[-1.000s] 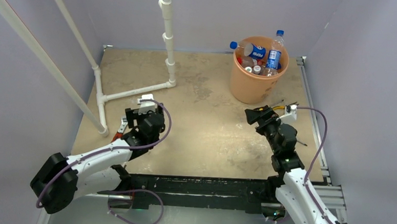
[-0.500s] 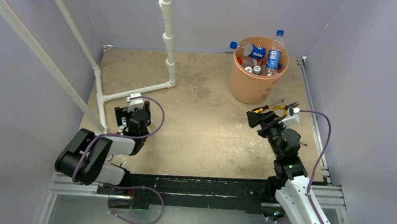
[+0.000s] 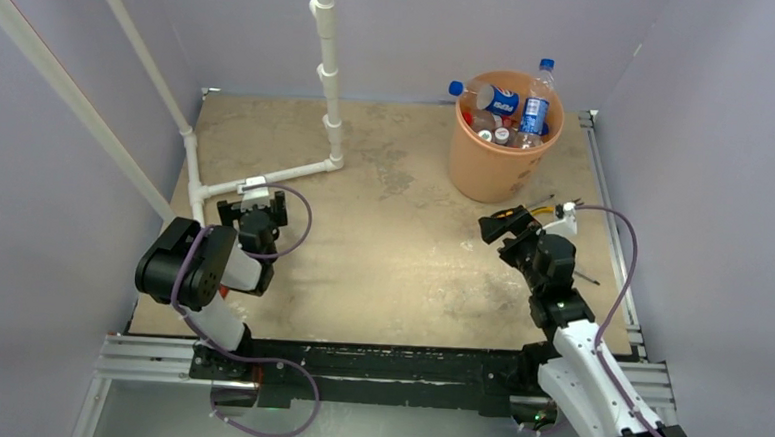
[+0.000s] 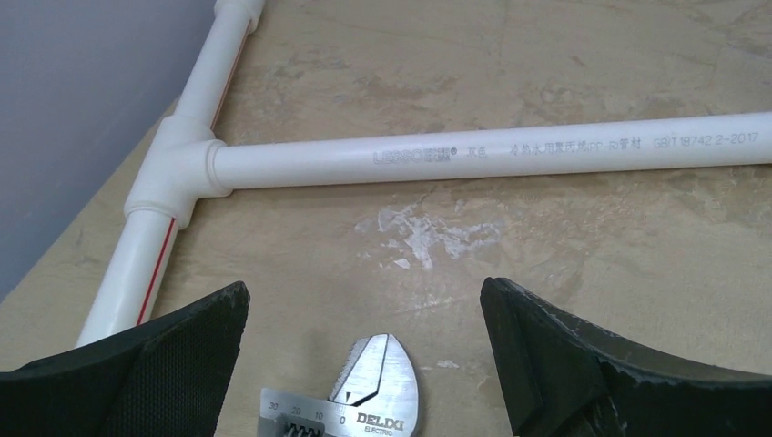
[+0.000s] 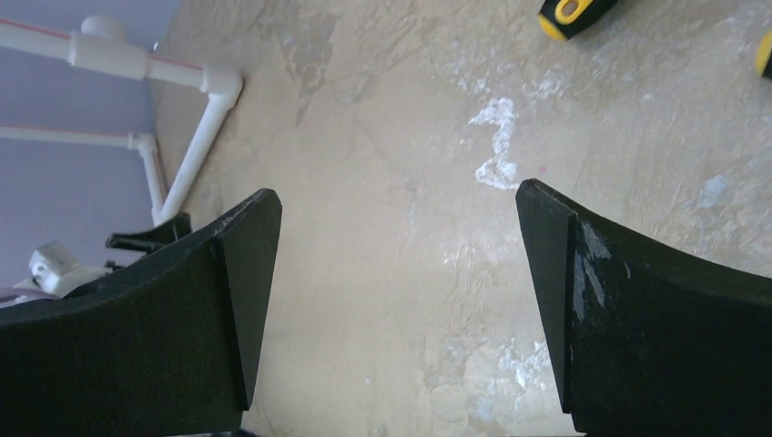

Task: Put the plastic bottles in the bin
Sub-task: Reset both arms

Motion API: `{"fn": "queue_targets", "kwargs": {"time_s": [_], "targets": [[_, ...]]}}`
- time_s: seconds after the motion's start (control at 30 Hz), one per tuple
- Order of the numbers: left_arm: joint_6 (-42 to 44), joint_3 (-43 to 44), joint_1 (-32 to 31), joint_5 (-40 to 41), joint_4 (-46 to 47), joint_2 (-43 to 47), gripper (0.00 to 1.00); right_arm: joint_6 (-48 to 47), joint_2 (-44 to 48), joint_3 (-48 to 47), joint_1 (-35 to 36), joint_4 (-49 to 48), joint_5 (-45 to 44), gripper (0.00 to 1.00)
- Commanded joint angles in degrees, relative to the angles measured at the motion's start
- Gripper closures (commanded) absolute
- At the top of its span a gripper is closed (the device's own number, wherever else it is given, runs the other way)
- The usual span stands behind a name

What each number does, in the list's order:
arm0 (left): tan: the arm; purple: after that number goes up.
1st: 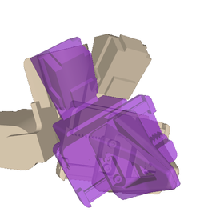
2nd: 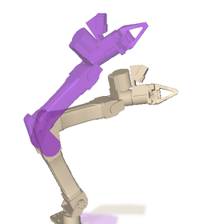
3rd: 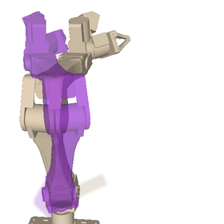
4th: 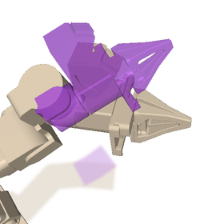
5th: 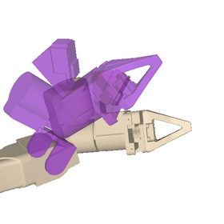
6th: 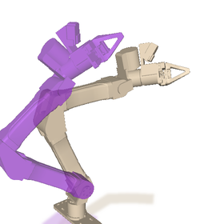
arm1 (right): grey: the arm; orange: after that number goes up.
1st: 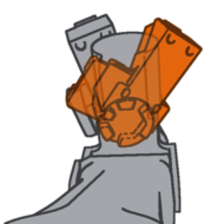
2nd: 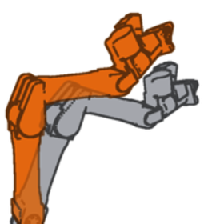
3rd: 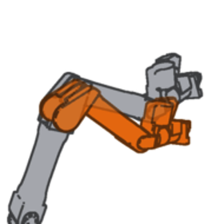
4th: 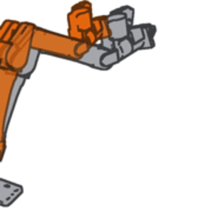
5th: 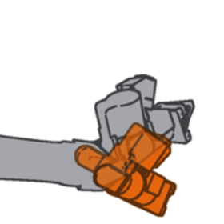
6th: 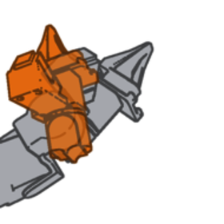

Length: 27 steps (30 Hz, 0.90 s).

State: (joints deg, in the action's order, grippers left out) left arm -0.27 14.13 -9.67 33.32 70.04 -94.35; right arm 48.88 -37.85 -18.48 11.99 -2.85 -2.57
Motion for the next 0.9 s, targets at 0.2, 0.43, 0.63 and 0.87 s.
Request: {"fn": "queue_targets", "kwargs": {"time_s": [0.2,0.43,0.63,0.87], "targets": [[-2.45,0.46,0.53,-2.91,5.64,-1.02,0.01,-19.28,-0.76,4.13,0.14,-21.48,-23.85,0.01],[-2.48,0.46,0.53,-2.92,5.72,-1.02,0.01,-28.38,-10.21,4.66,-0.01,-36.09,-34.34,0.01],[-2.45,0.43,0.53,-2.91,5.73,-1.09,0.01,-44.03,-29.13,11.50,0.02,-72.87,-32.80,0.01],[-2.47,0.45,0.53,-2.91,5.77,-1.10,0.01,-49.33,-46.37,12.04,-0.73,-94.30,-28.47,0.01]]}}
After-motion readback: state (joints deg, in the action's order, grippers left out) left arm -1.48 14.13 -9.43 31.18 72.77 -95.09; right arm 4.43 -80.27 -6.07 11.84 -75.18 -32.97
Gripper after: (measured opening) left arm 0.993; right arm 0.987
